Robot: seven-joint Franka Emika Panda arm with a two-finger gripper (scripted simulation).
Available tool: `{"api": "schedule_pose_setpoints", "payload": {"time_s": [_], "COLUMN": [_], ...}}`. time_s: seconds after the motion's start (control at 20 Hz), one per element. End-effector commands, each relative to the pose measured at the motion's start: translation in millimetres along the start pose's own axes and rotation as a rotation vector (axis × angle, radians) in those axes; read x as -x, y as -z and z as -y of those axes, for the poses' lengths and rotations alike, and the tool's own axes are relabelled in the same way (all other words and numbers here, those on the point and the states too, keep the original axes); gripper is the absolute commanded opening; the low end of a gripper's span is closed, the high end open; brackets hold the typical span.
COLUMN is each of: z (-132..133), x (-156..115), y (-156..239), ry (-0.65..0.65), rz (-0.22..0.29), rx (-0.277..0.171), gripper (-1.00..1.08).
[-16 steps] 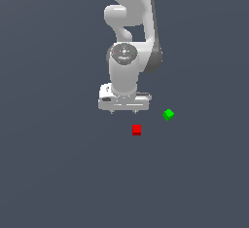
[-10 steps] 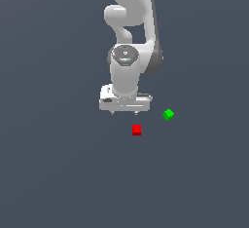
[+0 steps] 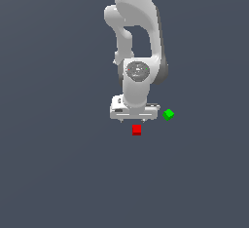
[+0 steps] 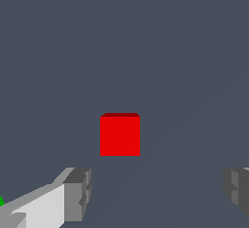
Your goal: Stack the red cube on top of the green cube.
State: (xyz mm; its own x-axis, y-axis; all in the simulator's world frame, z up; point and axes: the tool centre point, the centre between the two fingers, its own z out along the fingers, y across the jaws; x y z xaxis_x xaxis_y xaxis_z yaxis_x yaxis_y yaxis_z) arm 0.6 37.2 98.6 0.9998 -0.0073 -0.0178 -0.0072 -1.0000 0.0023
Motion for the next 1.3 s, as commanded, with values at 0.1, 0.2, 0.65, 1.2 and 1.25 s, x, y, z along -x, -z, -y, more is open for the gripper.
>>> {"api": "schedule_pose_setpoints", "payload": {"time_s": [0.1,0.2,0.65,1.2,1.25], "z": [16.3,20.3,23.0,24.2,24.3], "x": [-7.2,-9.3,-10.1,-12.4,-12.8], "y": [-19.3,-24.1,-32.6,-76.4,-77.7], "ry": [0.003,0.004,0.006,0.006,0.006], "rz": [-0.012,-0.015,-0.015,-0.018,-0.018], "rx": [-0.002,-0.003,-0.003,-0.002,-0.002], "gripper": [1.00,1.00,1.00,1.00,1.00]}}
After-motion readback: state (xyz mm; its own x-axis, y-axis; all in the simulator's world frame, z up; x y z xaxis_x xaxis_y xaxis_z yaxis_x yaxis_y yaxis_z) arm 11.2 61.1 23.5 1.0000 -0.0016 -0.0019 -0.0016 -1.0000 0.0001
